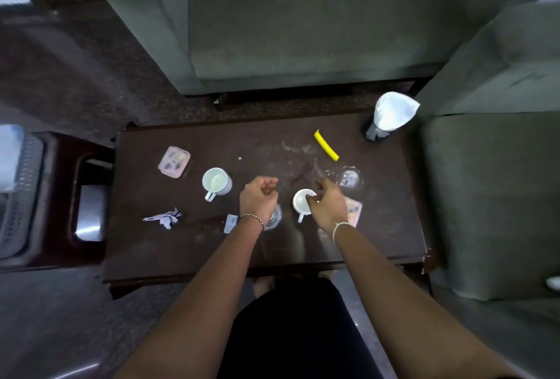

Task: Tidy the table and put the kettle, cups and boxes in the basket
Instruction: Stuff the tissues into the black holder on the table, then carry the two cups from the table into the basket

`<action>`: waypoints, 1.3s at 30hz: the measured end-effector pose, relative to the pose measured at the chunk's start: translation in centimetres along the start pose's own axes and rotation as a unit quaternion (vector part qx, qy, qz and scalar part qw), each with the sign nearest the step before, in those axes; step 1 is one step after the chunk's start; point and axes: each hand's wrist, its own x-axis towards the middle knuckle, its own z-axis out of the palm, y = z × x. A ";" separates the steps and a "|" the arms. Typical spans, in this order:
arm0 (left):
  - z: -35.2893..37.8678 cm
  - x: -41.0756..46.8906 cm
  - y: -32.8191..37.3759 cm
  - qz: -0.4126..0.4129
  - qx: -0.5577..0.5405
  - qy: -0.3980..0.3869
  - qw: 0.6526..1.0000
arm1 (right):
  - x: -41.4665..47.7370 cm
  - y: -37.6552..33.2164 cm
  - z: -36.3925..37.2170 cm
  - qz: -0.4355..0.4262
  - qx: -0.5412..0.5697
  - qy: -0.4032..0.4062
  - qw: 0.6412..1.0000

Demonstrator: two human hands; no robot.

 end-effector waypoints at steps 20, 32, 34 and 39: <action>-1.0 3.2 -10.5 0.086 0.223 -0.155 0.959 | 1.5 2.9 10.4 -0.171 -0.321 -0.099 0.926; -1.5 7.1 -6.4 0.125 0.265 -0.131 0.947 | 5.7 0.0 8.9 -0.195 -0.285 -0.071 0.936; -1.3 8.3 -6.0 0.123 0.279 -0.137 0.943 | 6.8 -0.5 8.9 -0.191 -0.282 -0.072 0.938; -1.1 9.9 -5.6 0.110 0.291 -0.140 0.940 | 8.4 -1.0 9.2 -0.177 -0.285 -0.085 0.938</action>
